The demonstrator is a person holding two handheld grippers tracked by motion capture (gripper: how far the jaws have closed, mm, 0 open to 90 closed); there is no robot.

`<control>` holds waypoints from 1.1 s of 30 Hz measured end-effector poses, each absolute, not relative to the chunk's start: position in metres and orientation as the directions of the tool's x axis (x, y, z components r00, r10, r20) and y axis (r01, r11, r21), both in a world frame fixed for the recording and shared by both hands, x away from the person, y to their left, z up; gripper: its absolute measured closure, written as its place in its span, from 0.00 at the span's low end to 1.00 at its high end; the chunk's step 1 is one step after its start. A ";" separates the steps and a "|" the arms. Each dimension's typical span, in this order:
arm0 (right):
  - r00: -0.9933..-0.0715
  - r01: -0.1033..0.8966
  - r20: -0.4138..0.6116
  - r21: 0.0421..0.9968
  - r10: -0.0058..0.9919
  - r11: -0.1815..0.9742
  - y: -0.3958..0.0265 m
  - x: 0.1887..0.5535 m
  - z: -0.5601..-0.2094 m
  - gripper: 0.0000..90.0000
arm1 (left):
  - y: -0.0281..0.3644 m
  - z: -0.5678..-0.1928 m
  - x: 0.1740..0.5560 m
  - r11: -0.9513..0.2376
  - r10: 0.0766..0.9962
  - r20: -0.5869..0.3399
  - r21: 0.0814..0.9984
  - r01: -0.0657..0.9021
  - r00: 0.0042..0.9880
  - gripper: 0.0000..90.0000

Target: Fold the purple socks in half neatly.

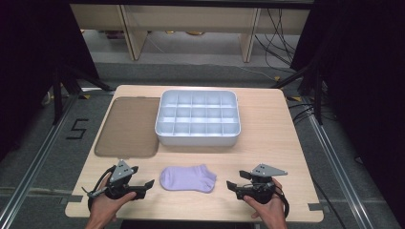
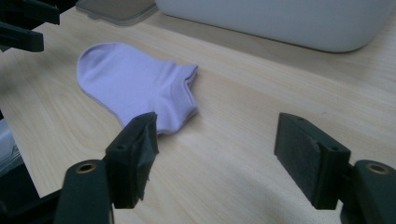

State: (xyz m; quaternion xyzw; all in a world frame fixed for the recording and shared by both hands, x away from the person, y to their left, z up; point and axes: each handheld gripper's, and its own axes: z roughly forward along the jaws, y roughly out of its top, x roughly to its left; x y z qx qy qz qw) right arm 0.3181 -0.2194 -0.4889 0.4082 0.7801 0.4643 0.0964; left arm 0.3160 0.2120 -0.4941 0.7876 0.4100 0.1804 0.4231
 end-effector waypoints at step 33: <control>-0.709 0.581 0.149 0.676 0.689 0.452 -0.143 0.365 -0.498 0.54 | 0.214 -0.495 0.318 -0.325 0.800 -0.061 0.793 0.516 0.598 0.23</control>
